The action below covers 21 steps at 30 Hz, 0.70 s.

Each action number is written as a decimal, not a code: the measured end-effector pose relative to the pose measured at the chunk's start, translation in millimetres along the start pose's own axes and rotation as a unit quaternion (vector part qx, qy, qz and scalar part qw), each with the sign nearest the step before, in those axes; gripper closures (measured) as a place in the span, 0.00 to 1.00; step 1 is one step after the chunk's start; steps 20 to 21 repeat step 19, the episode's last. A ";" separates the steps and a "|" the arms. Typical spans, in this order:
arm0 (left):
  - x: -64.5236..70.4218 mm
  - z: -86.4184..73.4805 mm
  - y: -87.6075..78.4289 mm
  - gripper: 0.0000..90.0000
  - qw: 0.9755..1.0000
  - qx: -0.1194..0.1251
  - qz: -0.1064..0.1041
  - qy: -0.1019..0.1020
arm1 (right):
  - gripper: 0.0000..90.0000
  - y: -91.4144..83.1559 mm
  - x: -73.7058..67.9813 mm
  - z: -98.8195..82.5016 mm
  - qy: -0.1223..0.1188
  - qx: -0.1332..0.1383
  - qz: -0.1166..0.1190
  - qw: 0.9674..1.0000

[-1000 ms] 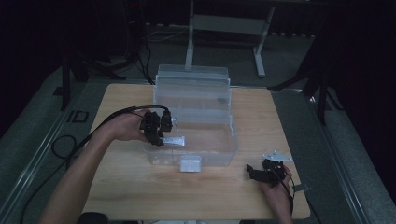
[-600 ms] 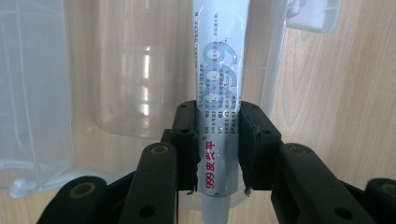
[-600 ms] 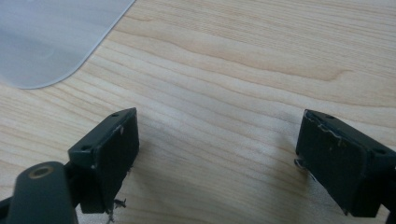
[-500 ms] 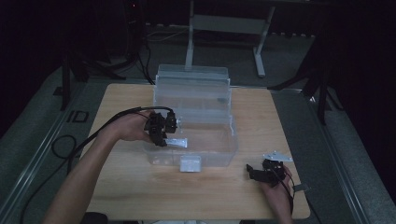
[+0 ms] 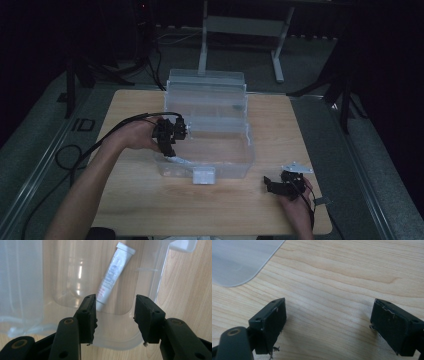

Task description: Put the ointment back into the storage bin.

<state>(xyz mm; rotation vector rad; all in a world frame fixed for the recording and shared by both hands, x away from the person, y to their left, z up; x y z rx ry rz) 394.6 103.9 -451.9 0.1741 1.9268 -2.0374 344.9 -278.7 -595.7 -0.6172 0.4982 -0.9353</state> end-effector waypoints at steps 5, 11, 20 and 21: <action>-1.8 -9.4 -4.4 0.55 1.000 -0.006 0.011 -0.013 | 0.15 0.0 0.0 0.0 0.000 0.000 0.000 1.000; -2.9 -23.2 -9.5 0.53 0.999 -0.012 0.027 -0.027 | 0.15 0.0 0.0 0.0 0.000 0.000 0.000 1.000; -0.2 -38.3 -15.9 0.51 0.998 -0.001 0.028 -0.050 | 0.15 0.0 0.0 0.0 0.000 0.000 0.000 1.000; -0.2 -38.3 -15.9 0.51 0.998 -0.001 0.028 -0.050 | 0.15 0.0 0.0 0.0 0.000 0.000 0.000 1.000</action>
Point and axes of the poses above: each handheld gripper's, and its own axes: y roughly forward along the jaws, z roughly out of its top, x roughly to its right, the point moved 5 cm from there along y, roughly forward along the jaws, and after that the axes turned 11 degrees about z, right-handed, at the moved point
